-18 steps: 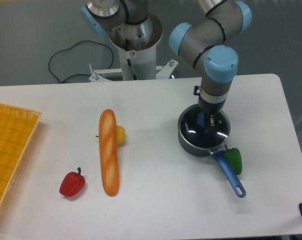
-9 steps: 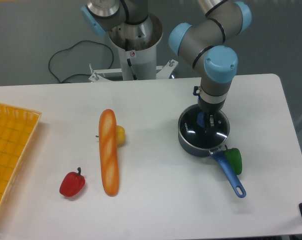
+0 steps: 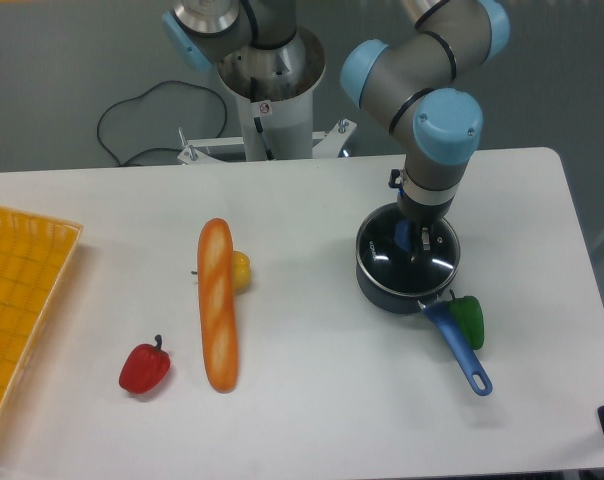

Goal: Open the lid
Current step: 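Lift the glass lid up off the saucepan rim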

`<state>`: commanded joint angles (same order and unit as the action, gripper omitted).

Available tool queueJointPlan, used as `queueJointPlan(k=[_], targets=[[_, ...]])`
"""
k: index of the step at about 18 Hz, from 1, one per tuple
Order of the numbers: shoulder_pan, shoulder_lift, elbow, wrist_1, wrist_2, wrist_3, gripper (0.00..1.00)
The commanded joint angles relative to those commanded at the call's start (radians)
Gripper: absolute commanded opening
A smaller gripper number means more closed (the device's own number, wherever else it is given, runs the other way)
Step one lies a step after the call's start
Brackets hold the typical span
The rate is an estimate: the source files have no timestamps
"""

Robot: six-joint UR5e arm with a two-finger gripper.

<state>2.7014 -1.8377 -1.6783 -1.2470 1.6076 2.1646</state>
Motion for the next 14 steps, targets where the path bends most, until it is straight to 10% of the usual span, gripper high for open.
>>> queueJointPlan(k=[14], targets=[[-0.081,0.040,0.086,-0.157,-0.040,-0.184,0.59]])
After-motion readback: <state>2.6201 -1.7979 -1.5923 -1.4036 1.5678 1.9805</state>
